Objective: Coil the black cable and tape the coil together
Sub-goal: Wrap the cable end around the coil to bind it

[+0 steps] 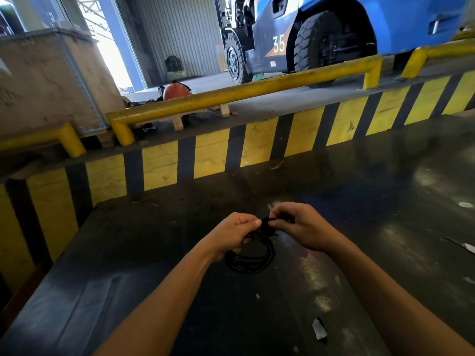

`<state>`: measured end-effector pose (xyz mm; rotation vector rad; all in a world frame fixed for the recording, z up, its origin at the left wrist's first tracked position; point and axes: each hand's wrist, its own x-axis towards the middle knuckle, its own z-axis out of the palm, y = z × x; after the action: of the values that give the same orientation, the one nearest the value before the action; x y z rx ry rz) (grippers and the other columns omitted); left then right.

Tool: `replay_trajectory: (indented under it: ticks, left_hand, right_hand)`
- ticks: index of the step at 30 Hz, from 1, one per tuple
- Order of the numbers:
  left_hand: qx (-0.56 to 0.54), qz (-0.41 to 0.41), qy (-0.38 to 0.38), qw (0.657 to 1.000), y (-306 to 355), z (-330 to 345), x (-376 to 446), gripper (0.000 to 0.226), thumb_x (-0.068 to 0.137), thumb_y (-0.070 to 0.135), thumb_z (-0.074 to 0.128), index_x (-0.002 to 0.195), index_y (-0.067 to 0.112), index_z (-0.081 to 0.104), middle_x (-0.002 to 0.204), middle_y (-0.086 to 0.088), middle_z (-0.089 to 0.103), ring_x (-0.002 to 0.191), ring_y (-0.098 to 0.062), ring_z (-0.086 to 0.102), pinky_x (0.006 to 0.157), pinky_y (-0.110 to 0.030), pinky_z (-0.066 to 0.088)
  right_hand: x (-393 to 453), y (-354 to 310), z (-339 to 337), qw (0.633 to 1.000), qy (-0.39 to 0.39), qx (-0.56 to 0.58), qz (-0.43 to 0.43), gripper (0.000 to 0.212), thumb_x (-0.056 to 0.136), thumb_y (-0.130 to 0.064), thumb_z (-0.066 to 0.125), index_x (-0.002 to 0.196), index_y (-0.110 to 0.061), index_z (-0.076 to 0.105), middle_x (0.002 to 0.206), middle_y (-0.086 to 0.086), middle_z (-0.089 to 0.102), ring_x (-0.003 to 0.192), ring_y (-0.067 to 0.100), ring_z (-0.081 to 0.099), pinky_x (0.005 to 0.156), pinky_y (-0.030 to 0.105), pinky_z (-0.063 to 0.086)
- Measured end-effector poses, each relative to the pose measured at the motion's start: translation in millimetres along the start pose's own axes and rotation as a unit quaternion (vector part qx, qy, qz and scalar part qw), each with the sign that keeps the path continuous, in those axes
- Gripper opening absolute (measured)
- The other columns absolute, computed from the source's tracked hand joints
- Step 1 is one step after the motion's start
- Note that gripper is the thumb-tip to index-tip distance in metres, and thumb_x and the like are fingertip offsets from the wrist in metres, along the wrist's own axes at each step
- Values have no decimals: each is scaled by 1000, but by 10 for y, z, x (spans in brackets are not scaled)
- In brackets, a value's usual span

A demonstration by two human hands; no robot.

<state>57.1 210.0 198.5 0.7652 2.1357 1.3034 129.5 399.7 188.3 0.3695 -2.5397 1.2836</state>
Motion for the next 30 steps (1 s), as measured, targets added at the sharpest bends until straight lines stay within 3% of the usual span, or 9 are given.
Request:
replay_trajectory:
  ticks: [5,9,11,14,17,21,24,27,30]
  left_hand:
    - [-16,7,59,998,3,-14,16,28,99,25,45,77,17,61,49,8,42,36,-2,34,35,-16,27]
    - [-30,32,42,998,46,39,-1,26,99,24,43,84,16,62,49,9,46,38,-2,37,36,-15,29]
    - [-26,35,41,998,57,67,-13,25,99,23,43,92,9,62,52,8,47,39,-3,38,36,-15,30]
    - [-18,48,37,998,76,99,-33,25,99,22,43,95,7,62,52,9,49,40,-2,39,37,-15,31]
    - [2,64,34,997,119,142,-41,24,99,21,44,97,5,63,52,10,51,41,-1,41,37,-13,32]
    - [21,96,52,994,170,173,-48,24,99,20,44,96,6,64,58,7,55,44,0,46,41,-10,36]
    - [22,106,55,993,181,170,-57,23,99,19,44,93,8,64,60,6,54,44,-1,46,42,-10,37]
    - [27,105,47,993,182,180,-65,20,99,20,45,98,13,64,59,7,52,43,0,45,39,-11,35]
    - [40,97,41,994,179,186,-72,21,97,22,48,115,19,58,59,7,51,44,1,47,39,-12,36]
  right_hand:
    - [-116,2,-76,982,36,184,16,14,93,-9,53,92,-21,61,100,8,69,80,15,68,72,30,58]
    - [-163,34,4,870,39,485,78,6,89,-12,52,93,-9,54,114,13,70,99,26,70,83,30,58]
    - [-172,67,29,841,43,531,91,11,84,-16,57,92,-9,56,107,16,71,97,26,70,82,29,58]
    - [-149,108,38,902,73,408,119,16,77,-25,69,88,-16,62,91,10,68,81,18,68,78,31,57]
    - [-98,129,36,950,106,258,144,12,81,-18,72,89,-17,63,86,5,65,76,14,66,74,31,54]
    - [-79,130,-20,965,43,208,155,13,85,-12,66,97,-16,67,95,7,69,82,11,69,71,23,55]
    - [-82,115,-71,961,19,221,166,14,86,-9,64,99,-14,68,92,7,70,72,6,68,63,18,54]
    - [-64,113,-149,965,78,206,145,13,84,-8,67,90,-19,70,84,5,69,64,4,65,57,16,51]
    - [-3,102,-250,982,132,87,105,13,83,-11,69,87,-24,70,80,-4,68,70,5,63,61,15,48]
